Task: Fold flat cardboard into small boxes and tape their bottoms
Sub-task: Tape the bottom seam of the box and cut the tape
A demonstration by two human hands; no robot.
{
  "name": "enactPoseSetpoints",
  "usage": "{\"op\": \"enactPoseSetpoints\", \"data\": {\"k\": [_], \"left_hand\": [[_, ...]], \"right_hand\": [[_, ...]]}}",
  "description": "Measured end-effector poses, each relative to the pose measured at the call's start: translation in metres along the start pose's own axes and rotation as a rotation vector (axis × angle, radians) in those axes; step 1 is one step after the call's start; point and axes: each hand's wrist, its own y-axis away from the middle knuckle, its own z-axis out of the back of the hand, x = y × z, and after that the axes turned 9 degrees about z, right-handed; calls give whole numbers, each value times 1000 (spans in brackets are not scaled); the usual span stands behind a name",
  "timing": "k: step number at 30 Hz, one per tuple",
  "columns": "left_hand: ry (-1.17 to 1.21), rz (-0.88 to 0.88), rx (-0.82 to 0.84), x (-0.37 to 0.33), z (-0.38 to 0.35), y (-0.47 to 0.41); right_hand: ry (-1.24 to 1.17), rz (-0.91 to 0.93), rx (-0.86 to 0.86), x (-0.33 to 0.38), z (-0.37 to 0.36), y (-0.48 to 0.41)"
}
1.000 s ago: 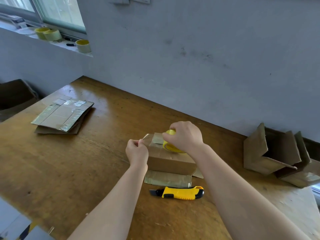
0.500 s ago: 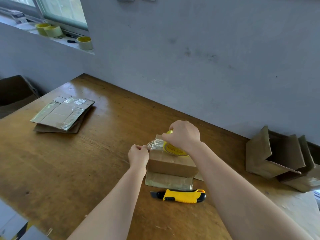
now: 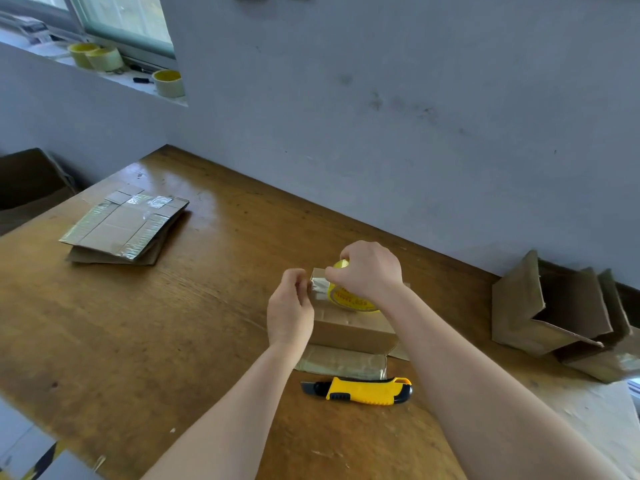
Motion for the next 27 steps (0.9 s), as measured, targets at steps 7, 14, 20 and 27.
{"op": "enactPoseSetpoints", "data": {"k": [7,14,20,27], "left_hand": [[-287,59,252,7,4,-10],[-16,273,302,-11,-9,-17],[201,249,478,-4,-18,-26],[105,133,409,1,-22,-29]], "right_hand": [[-6,33,-12,-1,-1,2],[-15,30,-38,-2,0,3],[-102,66,-23,-11,0,5],[-577,-33,61,-34,-1,3]]}}
